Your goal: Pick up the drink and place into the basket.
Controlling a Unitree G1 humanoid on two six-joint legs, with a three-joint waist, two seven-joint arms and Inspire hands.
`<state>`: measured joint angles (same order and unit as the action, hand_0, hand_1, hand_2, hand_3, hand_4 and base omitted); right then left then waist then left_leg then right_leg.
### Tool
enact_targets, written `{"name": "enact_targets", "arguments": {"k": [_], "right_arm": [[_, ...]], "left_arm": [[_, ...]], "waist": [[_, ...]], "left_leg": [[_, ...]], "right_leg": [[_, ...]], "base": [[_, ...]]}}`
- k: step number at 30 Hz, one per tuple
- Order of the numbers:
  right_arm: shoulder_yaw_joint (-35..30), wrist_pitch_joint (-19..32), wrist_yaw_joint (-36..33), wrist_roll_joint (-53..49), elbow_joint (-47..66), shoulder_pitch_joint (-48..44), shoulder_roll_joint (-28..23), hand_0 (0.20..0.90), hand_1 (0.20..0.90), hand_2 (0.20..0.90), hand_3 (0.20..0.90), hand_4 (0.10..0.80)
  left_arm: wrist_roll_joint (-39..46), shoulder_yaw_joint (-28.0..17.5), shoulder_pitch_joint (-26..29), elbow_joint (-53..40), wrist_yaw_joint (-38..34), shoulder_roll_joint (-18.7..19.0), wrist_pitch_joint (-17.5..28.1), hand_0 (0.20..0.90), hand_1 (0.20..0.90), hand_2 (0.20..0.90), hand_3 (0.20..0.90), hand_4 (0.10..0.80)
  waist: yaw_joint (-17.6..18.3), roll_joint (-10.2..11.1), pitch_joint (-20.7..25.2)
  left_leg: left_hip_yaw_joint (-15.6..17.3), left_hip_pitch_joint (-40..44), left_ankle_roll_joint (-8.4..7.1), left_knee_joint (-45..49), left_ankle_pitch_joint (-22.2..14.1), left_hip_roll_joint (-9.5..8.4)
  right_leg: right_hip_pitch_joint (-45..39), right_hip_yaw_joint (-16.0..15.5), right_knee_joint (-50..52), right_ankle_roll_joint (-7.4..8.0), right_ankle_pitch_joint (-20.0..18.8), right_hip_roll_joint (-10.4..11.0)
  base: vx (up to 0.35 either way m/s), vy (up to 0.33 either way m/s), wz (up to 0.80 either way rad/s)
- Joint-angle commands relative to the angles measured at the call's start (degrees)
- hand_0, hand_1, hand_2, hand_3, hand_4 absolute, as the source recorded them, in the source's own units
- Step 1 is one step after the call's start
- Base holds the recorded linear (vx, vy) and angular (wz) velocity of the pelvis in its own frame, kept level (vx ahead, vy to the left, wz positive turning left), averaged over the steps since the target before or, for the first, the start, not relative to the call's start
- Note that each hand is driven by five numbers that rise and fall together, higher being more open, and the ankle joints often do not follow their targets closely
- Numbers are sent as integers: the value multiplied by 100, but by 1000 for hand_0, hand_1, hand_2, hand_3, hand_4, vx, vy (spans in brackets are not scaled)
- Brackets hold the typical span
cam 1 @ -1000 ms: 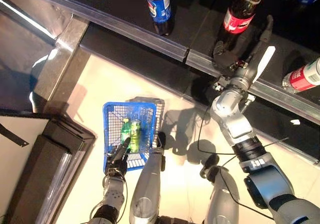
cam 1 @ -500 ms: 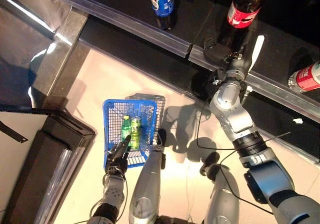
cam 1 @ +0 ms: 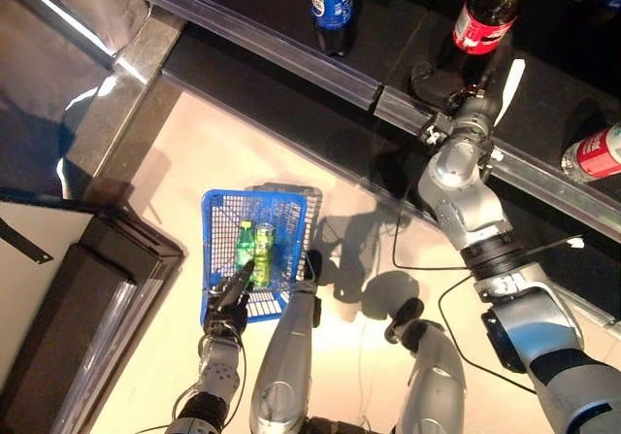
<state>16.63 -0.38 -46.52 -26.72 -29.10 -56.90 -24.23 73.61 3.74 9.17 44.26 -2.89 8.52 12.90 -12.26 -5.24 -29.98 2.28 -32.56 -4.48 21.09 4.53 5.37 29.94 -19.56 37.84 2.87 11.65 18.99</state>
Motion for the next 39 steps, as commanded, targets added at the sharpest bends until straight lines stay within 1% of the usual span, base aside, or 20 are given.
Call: {"name": "enact_targets", "arguments": {"k": [1, 7, 12, 18, 19, 20, 24, 25, 27, 30, 34, 36, 37, 39], "right_arm": [[-99, 534, 126, -139, 123, -903, -332, 300, 300, 300, 200, 100], [-47, 522, 208, -235, 39, -989, -320, 300, 300, 300, 200, 100], [-69, 785, 340, -368, -88, -970, -374, 300, 300, 300, 200, 100], [-160, 890, 486, -222, 330, -814, -351, 300, 300, 300, 200, 100], [-218, 879, 553, -141, 533, -755, -348, 300, 300, 300, 200, 100], [-241, 845, 617, -67, 704, -677, -324, 300, 300, 300, 200, 100], [-220, 651, 1059, 185, 1383, -400, -191, 300, 300, 300, 200, 100], [-182, 532, 1341, 331, 1778, -174, -114, 300, 300, 300, 200, 100], [-64, 438, 1699, 493, 2169, 145, 17, 300, 300, 300, 200, 100], [134, 429, 2121, 660, 2629, 644, 166, 300, 300, 300, 200, 100], [419, 443, 2581, 532, 3043, 1280, 394, 300, 300, 300, 200, 100], [495, 405, 2701, 471, 3105, 1402, 442, 300, 300, 300, 200, 100], [679, 308, 2964, 433, 3244, 1619, 491, 300, 300, 300, 200, 100], [848, 259, 3089, 463, 3296, 1757, 508, 300, 300, 300, 200, 100]], "left_arm": [[13, 550, -762, -226, 247, 204, -5, 300, 300, 300, 200, 100], [56, 578, -735, -299, 234, 212, -31, 300, 300, 300, 200, 100], [101, 560, -701, -325, 263, 261, 27, 300, 300, 300, 200, 100], [159, 479, -689, -362, 404, 299, 152, 300, 300, 300, 200, 100], [172, 462, -641, -399, 413, 311, 184, 300, 300, 300, 200, 100], [180, 443, -646, -405, 455, 315, 210, 300, 300, 300, 200, 100], [123, 297, -653, -433, 664, 321, 274, 300, 300, 300, 200, 100], [210, 221, -676, -465, 790, 314, 287, 300, 300, 300, 200, 100], [-50, 157, -677, -553, 891, 318, 368, 300, 300, 300, 200, 100], [-311, 159, -707, -762, 962, 367, 493, 300, 300, 300, 200, 100], [-242, 105, -727, -1002, 1202, 410, 606, 300, 300, 300, 200, 100], [-221, 108, -758, -1084, 1284, 407, 629, 300, 300, 300, 200, 100], [-220, 120, -846, -1406, 1377, 403, 664, 300, 300, 300, 200, 100], [-167, 173, -854, -1664, 1343, 450, 652, 300, 300, 300, 200, 100]], "waist": [[-211, 22, 18], [-216, 25, 18], [-231, 62, 18], [-218, 122, 18], [-209, 125, 18], [-197, 134, 18], [-138, 169, 18], [-92, 176, 18], [-35, 192, 18], [34, 227, 18], [118, 253, 18], [127, 258, 46], [132, 272, 135], [116, 270, 171]], "left_leg": [[-134, 12, 127, 720, -914, -98], [-124, 32, 141, 732, -937, -109], [-149, 86, 150, 719, -950, -115], [-161, 246, 128, 599, -898, -99], [-144, 172, 166, 522, -718, -92], [-144, 218, 165, 508, -713, -94], [-127, 439, 155, 478, -710, -73], [-111, 564, 137, 476, -703, -54], [-72, 777, 125, 429, -679, -34], [-27, 1063, 104, 333, -612, 4], [26, 1523, 31, 106, -447, 62], [29, 1598, 14, 73, -422, 68], [72, 1697, 24, -70, -451, 67], [60, 1724, 9, -140, -393, 73]], "right_leg": [[-184, 215, -325, 119, -302, -50], [-205, 239, -329, 120, -295, -47], [-270, 206, -308, 118, -268, -61], [-424, 156, -369, 109, -232, -118], [-367, 81, -460, 42, -391, -133], [-408, 82, -470, 39, -386, -146], [-608, 94, -493, 6, -341, -192], [-727, 114, -503, -9, -319, -206], [-919, 130, -546, -18, -300, -220], [-1209, 156, -664, -14, -309, -243], [-1756, 146, -970, -15, -322, -320], [-1857, 140, -1029, -17, -329, -332], [-1920, 145, -1153, 8, -369, -336], [-1969, 118, -1221, 20, -409, -339]], "base": [[0, 0, 0], [0, 0, 0], [-6, -9, 1], [-58, -45, 2], [-127, -34, 0], [-122, -39, 1], [-23, -30, -1], [-15, -33, -7], [-5, -41, -10], [4, -48, -13], [32, -27, -4], [23, -5, -4], [-21, -11, -4], [-32, -39, -2]]}}
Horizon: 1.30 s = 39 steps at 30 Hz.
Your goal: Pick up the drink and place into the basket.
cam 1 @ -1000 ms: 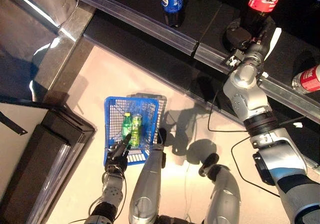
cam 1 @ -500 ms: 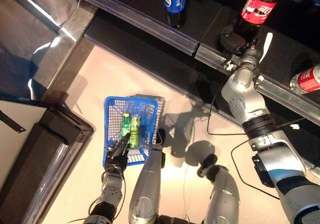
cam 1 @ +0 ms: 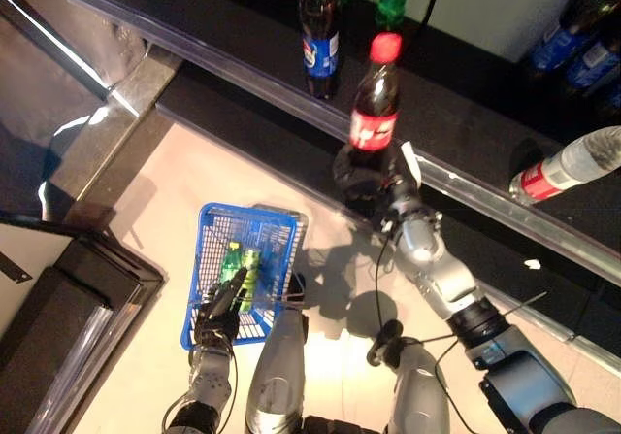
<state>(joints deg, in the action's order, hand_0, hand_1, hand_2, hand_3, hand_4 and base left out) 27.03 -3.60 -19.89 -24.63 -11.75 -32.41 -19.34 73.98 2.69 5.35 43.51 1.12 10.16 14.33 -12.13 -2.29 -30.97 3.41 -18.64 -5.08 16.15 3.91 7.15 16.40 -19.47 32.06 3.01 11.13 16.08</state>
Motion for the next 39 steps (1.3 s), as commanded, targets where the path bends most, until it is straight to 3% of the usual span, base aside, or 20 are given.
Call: {"name": "enact_targets", "arguments": {"k": [1, 8, 13, 22, 35, 39], "right_arm": [[-60, 502, 500, 243, 1577, -617, 54, 300, 300, 300, 200, 100], [584, 493, 469, -81, 1142, -439, 422, 300, 300, 300, 200, 100], [962, 496, 147, -461, 352, -521, 877, 300, 300, 300, 200, 100], [1382, 369, -67, -1001, -567, -598, 1443, 300, 300, 300, 200, 100], [1823, 132, 818, -2430, -1731, -502, 1894, 300, 300, 300, 200, 100], [1916, -307, 1664, -3096, -2113, -480, 1941, 300, 300, 300, 200, 100]], "left_arm": [[-199, 290, -491, -1730, 1002, 304, 500, 300, 300, 300, 200, 100], [-402, 514, -527, -2804, 1247, 512, 314, 300, 300, 300, 200, 100], [-342, 786, -465, -3782, 1341, 735, -146, 300, 300, 300, 200, 100], [-116, 1046, -326, -4860, 1487, 970, -514, 300, 300, 300, 200, 100], [210, 1100, -65, -5432, 1671, 975, -861, 300, 300, 300, 200, 100], [400, 1127, 3, -5555, 2014, 1018, -982, 300, 300, 300, 200, 100]], "waist": [[84, -19, 303], [-173, 11, 529], [-485, -34, 520], [-859, -52, 419], [-1119, 7, 347], [-1192, 20, 319]], "left_leg": [[-74, 367, 56, 296, -300, -105], [-225, 559, -8, -15, -143, -110], [-428, 564, -24, -15, -146, -219], [-733, 531, -30, -175, -98, -418], [-900, 457, -39, -302, -50, -516], [-941, 441, -38, -344, -34, -525]], "right_leg": [[-679, 79, -707, 14, -377, -57], [-1197, -209, -1135, 49, -450, -89], [-1470, -491, -1188, 43, -423, -35], [-1615, -809, -1345, 121, -528, 22], [-1612, -1009, -1474, 192, -621, 33], [-1595, -1052, -1484, 192, -623, 22]], "base": [[-17, -69, 2], [26, -70, 13], [33, -49, 27], [13, -37, 26], [2, -32, 10], [-4, -15, 0]]}}
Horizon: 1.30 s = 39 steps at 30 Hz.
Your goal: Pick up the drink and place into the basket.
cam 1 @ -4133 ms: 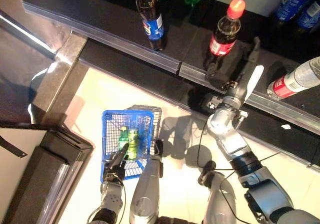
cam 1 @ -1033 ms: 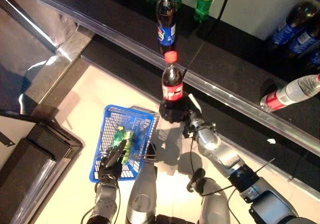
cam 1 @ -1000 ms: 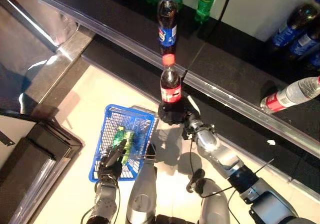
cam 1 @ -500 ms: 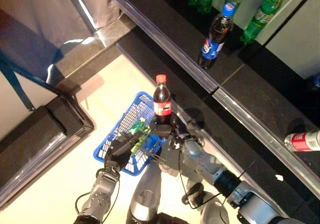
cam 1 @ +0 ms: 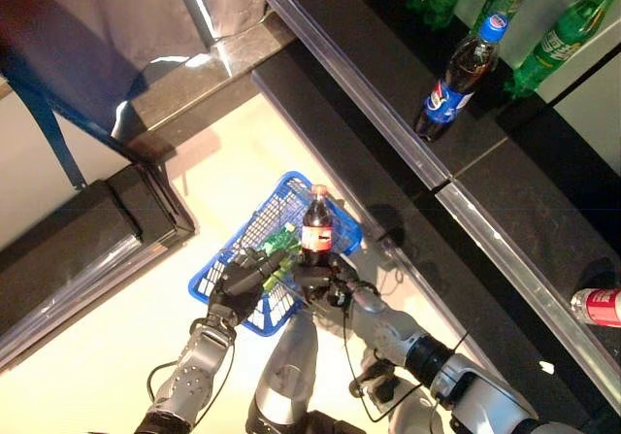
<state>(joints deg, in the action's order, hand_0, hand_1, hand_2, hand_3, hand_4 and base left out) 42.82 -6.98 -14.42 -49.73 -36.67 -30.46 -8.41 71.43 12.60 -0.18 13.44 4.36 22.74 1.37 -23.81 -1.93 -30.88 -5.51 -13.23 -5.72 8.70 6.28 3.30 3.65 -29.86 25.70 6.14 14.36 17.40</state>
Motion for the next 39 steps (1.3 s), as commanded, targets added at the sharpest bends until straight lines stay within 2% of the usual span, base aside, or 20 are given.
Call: {"name": "enact_targets", "arguments": {"k": [1, 5, 9, 15, 23, 28, 30, 31, 36, 37, 39], "right_arm": [[355, -29, 1278, -752, 336, -662, 852, 300, 300, 300, 200, 100], [362, -432, 1967, -1243, 87, -684, 884, 300, 300, 300, 200, 100], [370, -581, 2166, -1218, -3, -765, 819, 300, 300, 300, 200, 100], [438, -788, 2490, -794, -94, -953, 670, 300, 300, 300, 200, 100], [538, -1011, 2599, -638, -290, -984, 733, 300, 300, 300, 200, 100], [453, -1207, 2598, -1067, -656, -977, 797, 300, 300, 300, 200, 100], [347, -1198, 2596, -1326, -828, -1001, 821, 300, 300, 300, 200, 100], [185, -1153, 2562, -1543, -971, -1059, 828, 300, 300, 300, 200, 100], [-202, -775, 2233, -2258, -835, -1300, 822, 300, 300, 300, 200, 100], [-267, -744, 2114, -2394, -808, -1410, 806, 300, 300, 300, 200, 100], [-376, -787, 2015, -2725, -859, -1567, 802, 300, 300, 300, 200, 100]], "left_arm": [[681, 162, 558, -2599, 1751, -237, 289, 300, 300, 300, 200, 100], [659, 307, 591, -2735, 1912, -209, 60, 300, 300, 300, 200, 100], [591, 460, 606, -2850, 2193, -123, -118, 300, 300, 300, 200, 100], [442, 633, 718, -3012, 2256, -21, 13, 300, 300, 300, 200, 100], [482, 607, 758, -3089, 2270, 0, -14, 300, 300, 300, 200, 100], [486, 657, 808, -3120, 2379, -8, 4, 300, 300, 300, 200, 100], [473, 677, 835, -3164, 2442, 4, -28, 300, 300, 300, 200, 100], [442, 687, 865, -3180, 2513, 47, -30, 300, 300, 300, 200, 100], [471, 695, 932, -3271, 2619, 193, -117, 300, 300, 300, 200, 100], [521, 712, 973, -3281, 2637, 175, -144, 300, 300, 300, 200, 100], [548, 750, 1029, -3283, 2663, 119, -177, 300, 300, 300, 200, 100]], "waist": [[-34, -12, 304], [-76, -19, 280], [-83, -58, 260], [-69, -110, 244], [-97, -127, 243], [-102, -196, 194], [-108, -237, 166], [-109, -248, 126], [-99, -274, 110], [-104, -302, 109], [-111, -309, 109]], "left_leg": [[-49, -103, 29, 391, -263, -135], [-67, -131, 46, 381, -244, -140], [-87, -162, 61, 397, -229, -160], [-87, -210, 81, 387, -200, -180], [-97, -209, 114, 342, -191, -207], [-87, -275, 155, 376, -191, -227], [-92, -296, 167, 390, -187, -237], [-104, -237, 138, 412, -324, -245], [-100, -265, 154, 384, -312, -260], [-87, -347, 197, 361, -166, -268], [-78, -359, 213, 356, -172, -281]], "right_leg": [[-312, -21, -842, -124, -947, -112], [-259, -49, -797, -127, -956, -101], [-192, -59, -741, -127, -984, -79], [-71, -57, -650, -116, -998, -31], [12, -77, -593, -117, -1017, 5], [119, -76, -510, -121, -1024, 48], [156, -87, -469, -117, -1033, 72], [151, -25, -378, -45, -909, 96], [231, -25, -337, -10, -947, 123], [292, -94, -386, -67, -1091, 130], [324, -88, -378, -64, -1106, 145]], "base": [[0, 0, 0], [-1, -2, 2], [0, 7, 8], [-4, 37, 0], [0, 0, 0], [0, 0, 0], [23, -5, 1], [54, -9, 3], [1, 30, 8], [-82, 80, 12], [-11, 33, 10]]}}
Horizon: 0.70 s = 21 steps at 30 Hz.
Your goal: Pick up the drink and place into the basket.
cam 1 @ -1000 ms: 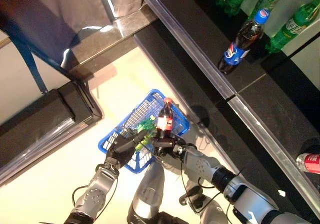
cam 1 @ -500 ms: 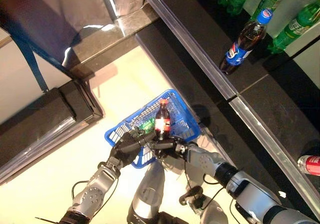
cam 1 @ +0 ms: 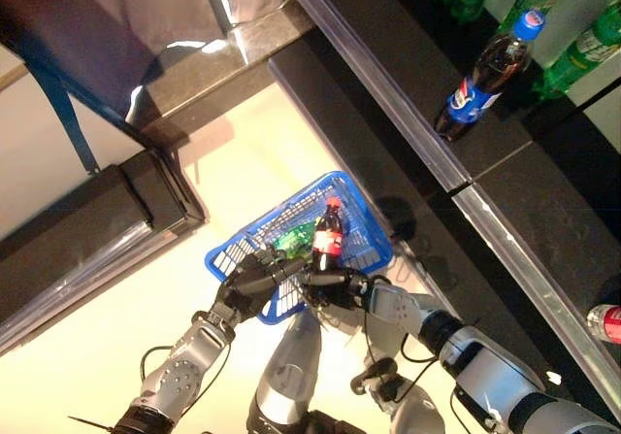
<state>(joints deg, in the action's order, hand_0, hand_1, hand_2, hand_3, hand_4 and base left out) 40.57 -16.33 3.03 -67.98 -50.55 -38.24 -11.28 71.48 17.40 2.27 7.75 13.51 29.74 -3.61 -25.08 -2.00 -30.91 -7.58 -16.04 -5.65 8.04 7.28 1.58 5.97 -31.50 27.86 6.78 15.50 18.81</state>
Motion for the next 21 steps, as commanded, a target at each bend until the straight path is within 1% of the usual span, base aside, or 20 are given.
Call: {"name": "enact_targets", "arguments": {"k": [1, 5, 10, 15, 21], "right_arm": [[-193, 125, 267, -980, 493, -823, 1098, 300, 300, 300, 200, 100], [-390, -23, 187, -1110, 351, -1146, 1106, 300, 300, 300, 200, 100], [-580, -384, 71, -1273, 159, -1518, 1030, 300, 300, 300, 200, 100], [-554, -446, -146, -1498, 237, -1696, 1024, 300, 300, 300, 200, 100], [-706, -442, -335, -1381, -195, -1934, 1052, 300, 300, 300, 200, 100]], "left_arm": [[536, 271, 791, -2714, 1739, -593, 309, 300, 300, 300, 200, 100], [340, 295, 869, -2677, 1857, -591, 306, 300, 300, 300, 200, 100], [204, 314, 954, -2723, 1873, -552, 247, 300, 300, 300, 200, 100], [231, 355, 996, -2694, 1826, -484, 219, 300, 300, 300, 200, 100], [202, 429, 1132, -2587, 1806, -510, 255, 300, 300, 300, 200, 100]], "waist": [[18, -275, 112], [-10, -310, 111], [-60, -359, 111], [-101, -317, 111], [-156, -271, 111]], "left_leg": [[123, -15, 174, 436, -415, -108], [115, -65, 200, 479, -442, -129], [108, -131, 213, 541, -445, -172], [92, -223, 225, 600, -462, -183], [92, -316, 249, 583, -449, -181]], "right_leg": [[63, 144, -537, -62, -1092, 14], [158, 134, -428, -59, -1091, 70], [201, 109, -356, -55, -1098, 142], [296, 103, -263, -37, -1102, 186], [407, 102, -208, -34, -1101, 202]], "base": [[59, -16, 3], [13, 30, 0], [12, 59, 0], [21, 44, 1], [12, 27, 6]]}}
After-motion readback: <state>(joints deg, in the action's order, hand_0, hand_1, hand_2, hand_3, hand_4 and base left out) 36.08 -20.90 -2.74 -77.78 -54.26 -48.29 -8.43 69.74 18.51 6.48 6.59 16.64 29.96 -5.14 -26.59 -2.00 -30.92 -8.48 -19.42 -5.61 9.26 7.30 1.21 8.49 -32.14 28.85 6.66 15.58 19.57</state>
